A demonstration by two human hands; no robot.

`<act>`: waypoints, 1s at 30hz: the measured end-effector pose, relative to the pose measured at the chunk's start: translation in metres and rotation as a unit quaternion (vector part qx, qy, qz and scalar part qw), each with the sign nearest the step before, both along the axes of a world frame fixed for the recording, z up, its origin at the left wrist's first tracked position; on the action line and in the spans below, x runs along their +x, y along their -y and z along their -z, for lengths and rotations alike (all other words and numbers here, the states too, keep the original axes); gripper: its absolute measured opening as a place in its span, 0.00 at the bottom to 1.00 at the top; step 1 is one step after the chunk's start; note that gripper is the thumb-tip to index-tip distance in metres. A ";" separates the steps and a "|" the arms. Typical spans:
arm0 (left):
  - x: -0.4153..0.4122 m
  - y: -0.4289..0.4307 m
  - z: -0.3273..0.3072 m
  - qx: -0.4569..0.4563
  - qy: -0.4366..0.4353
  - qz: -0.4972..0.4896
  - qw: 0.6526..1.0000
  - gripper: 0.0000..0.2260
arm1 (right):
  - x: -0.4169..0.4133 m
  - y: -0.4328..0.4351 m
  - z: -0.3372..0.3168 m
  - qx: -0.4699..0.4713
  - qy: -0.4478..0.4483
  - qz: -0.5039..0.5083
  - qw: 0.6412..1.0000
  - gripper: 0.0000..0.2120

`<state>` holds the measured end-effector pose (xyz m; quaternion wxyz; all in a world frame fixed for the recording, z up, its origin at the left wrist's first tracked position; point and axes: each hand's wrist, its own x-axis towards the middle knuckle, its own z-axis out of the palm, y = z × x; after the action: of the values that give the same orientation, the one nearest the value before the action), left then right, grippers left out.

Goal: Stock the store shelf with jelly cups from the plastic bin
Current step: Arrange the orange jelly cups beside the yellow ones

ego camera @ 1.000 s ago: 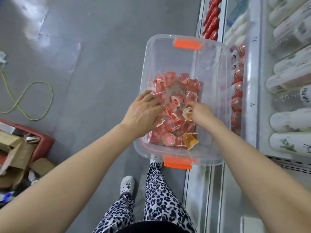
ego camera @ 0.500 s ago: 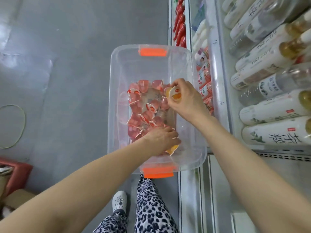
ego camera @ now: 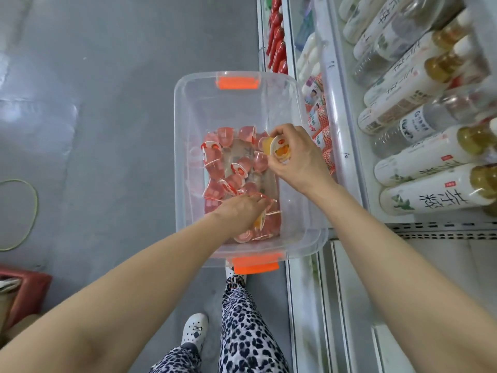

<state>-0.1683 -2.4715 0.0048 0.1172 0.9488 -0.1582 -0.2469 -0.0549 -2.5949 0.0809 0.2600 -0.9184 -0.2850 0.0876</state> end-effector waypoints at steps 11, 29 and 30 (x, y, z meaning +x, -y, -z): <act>-0.066 -0.029 -0.075 -0.246 0.151 -0.300 0.909 0.26 | -0.100 0.029 -0.061 0.046 0.072 0.108 0.990 0.22; -0.208 0.079 -0.208 -0.492 0.124 -0.192 0.840 0.21 | -0.361 0.167 -0.148 0.045 0.142 0.316 0.937 0.23; -0.210 0.089 -0.213 -0.492 0.122 -0.174 0.844 0.21 | -0.373 0.178 -0.155 0.052 0.148 0.326 0.932 0.21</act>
<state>-0.3786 -2.5608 0.2176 0.5895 0.8010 -0.1047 0.0060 -0.4278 -2.7728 0.2361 0.2764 -0.9486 -0.0089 -0.1540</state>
